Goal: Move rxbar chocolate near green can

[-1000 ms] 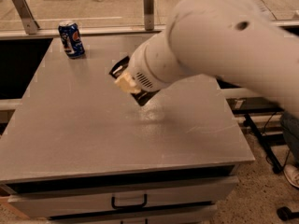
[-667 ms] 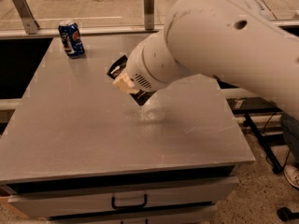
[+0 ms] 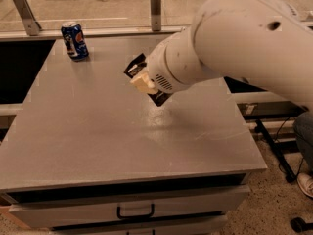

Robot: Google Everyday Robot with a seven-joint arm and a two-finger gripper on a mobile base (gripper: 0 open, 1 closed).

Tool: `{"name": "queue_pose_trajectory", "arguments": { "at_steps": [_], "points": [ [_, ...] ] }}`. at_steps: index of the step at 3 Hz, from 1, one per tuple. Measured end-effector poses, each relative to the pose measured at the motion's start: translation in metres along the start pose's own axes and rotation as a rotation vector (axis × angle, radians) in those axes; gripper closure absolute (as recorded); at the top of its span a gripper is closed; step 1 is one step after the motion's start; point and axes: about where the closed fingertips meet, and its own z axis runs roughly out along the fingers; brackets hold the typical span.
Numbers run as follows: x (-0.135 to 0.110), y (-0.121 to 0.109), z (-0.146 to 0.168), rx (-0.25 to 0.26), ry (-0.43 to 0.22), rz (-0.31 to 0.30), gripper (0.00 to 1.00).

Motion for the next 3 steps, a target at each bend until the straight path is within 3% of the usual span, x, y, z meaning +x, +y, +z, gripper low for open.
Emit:
{"name": "queue_pose_trajectory", "arguments": {
  "at_steps": [2, 3],
  "points": [
    [0.042, -0.095, 0.014, 0.047, -0.044, 0.007, 1.00],
    [0.072, -0.131, 0.030, 0.068, -0.035, 0.033, 1.00]
  ]
}}
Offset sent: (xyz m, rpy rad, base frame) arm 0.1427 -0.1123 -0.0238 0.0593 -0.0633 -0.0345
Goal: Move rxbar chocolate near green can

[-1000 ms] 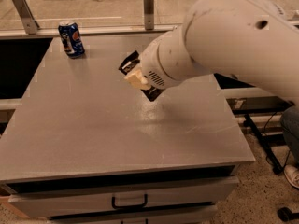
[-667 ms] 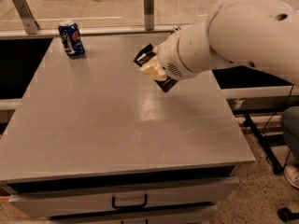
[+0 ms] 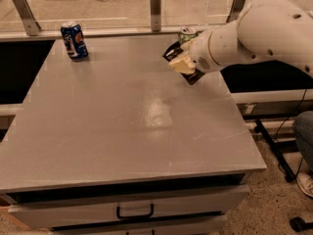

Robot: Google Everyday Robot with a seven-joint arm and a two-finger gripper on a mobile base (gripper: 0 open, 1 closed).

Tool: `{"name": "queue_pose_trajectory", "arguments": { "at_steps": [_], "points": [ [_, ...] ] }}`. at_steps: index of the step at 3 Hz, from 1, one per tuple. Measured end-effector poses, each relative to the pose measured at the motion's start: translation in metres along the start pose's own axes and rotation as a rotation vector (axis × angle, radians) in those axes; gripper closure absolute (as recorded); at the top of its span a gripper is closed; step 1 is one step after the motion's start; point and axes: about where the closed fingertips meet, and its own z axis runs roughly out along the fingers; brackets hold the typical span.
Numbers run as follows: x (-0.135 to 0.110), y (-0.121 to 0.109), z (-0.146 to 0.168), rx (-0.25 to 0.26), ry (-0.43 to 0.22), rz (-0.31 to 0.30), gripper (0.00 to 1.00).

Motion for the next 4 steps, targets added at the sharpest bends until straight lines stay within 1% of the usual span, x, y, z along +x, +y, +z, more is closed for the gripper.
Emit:
{"name": "queue_pose_trajectory", "arguments": {
  "at_steps": [1, 2, 3, 4],
  "points": [
    [0.026, -0.024, 0.005, 0.040, 0.018, 0.033, 1.00],
    [0.044, -0.039, 0.008, 0.070, 0.035, 0.060, 1.00],
    [0.056, -0.050, 0.014, 0.089, 0.054, 0.083, 0.82],
    [0.065, -0.056, 0.016, 0.101, 0.068, 0.097, 0.59]
  ]
}}
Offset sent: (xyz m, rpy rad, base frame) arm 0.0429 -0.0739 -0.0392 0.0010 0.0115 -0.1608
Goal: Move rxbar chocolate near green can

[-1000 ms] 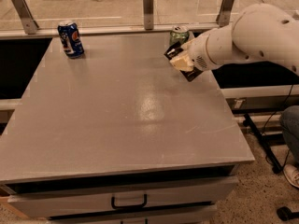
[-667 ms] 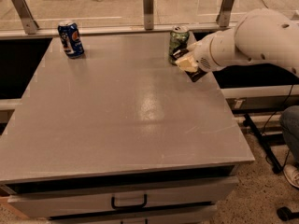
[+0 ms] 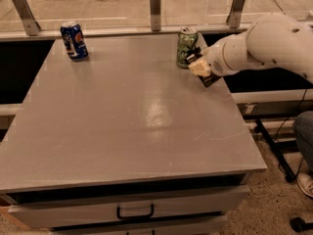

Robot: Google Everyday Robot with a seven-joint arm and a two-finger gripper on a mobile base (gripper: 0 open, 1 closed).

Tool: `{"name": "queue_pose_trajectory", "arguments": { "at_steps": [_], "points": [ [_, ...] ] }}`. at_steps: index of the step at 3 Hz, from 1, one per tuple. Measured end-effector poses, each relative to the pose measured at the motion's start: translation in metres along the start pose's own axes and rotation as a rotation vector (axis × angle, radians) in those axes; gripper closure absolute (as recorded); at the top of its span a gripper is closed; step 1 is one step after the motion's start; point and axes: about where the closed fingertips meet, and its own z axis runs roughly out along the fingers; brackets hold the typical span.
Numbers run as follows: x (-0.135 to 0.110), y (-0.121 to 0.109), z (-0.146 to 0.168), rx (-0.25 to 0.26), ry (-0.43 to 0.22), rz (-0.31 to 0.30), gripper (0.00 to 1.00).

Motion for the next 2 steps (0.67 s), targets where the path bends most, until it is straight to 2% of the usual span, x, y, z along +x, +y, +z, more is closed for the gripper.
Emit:
{"name": "queue_pose_trajectory", "arguments": {
  "at_steps": [2],
  "points": [
    [0.0062, -0.0030, -0.0097, 0.024, 0.007, 0.007, 0.12]
  ]
}}
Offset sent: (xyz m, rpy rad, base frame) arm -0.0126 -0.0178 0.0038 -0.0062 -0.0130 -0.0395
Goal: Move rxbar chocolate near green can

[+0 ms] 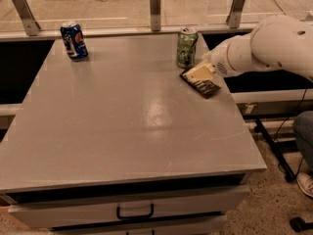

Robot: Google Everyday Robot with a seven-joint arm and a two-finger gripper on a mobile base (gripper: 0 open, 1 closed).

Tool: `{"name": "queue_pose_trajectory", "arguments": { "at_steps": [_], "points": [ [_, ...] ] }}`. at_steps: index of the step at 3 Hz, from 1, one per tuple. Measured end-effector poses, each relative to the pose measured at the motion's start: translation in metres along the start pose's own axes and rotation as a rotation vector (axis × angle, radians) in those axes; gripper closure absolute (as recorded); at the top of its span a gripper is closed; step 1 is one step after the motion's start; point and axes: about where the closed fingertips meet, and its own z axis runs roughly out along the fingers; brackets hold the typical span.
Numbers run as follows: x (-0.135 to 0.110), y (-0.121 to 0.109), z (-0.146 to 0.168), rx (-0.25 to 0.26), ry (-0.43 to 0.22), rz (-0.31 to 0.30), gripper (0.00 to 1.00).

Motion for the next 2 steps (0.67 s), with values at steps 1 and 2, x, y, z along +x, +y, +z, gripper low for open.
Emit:
{"name": "queue_pose_trajectory", "arguments": {
  "at_steps": [1, 2],
  "points": [
    [-0.010, -0.006, -0.019, 0.031, -0.027, -0.016, 0.00],
    [-0.029, -0.012, -0.052, 0.062, -0.074, -0.039, 0.00]
  ]
}}
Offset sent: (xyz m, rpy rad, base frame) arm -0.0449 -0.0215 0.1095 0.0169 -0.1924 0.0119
